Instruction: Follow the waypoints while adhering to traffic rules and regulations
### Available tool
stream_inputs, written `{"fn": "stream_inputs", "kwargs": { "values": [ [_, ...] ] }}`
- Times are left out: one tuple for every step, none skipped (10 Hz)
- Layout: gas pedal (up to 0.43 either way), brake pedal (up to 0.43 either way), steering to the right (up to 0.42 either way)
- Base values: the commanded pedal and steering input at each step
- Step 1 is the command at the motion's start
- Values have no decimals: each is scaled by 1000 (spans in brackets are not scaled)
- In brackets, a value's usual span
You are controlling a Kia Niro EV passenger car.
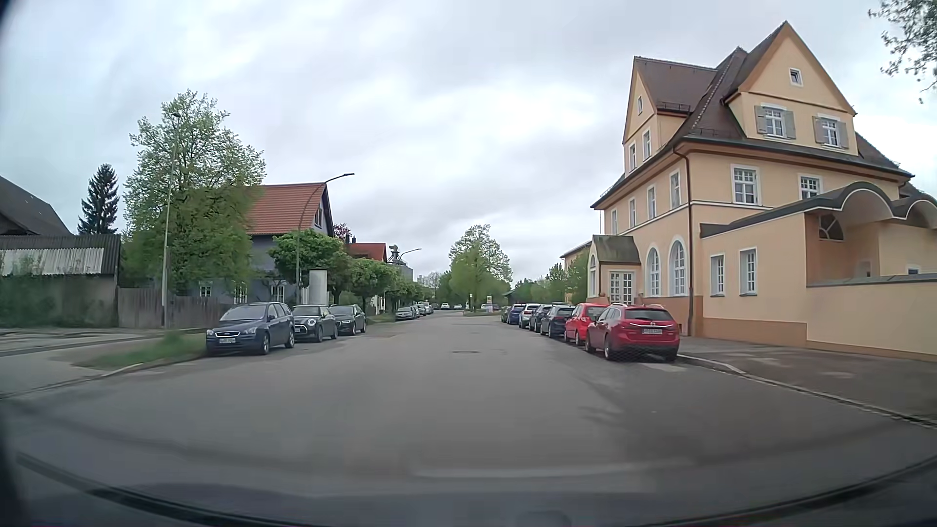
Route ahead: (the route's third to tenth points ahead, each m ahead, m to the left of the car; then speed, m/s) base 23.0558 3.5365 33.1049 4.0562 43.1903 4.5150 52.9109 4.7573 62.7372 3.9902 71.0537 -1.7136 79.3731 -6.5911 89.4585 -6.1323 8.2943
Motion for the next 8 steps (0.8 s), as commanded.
{"fn": "stream_inputs", "kwargs": {
  "values": [
    [150, 0, -16],
    [150, 0, -16],
    [150, 0, -15],
    [150, 0, -15],
    [150, 0, -14],
    [138, 0, -12],
    [130, 0, -12],
    [130, 0, -11]
  ]
}}
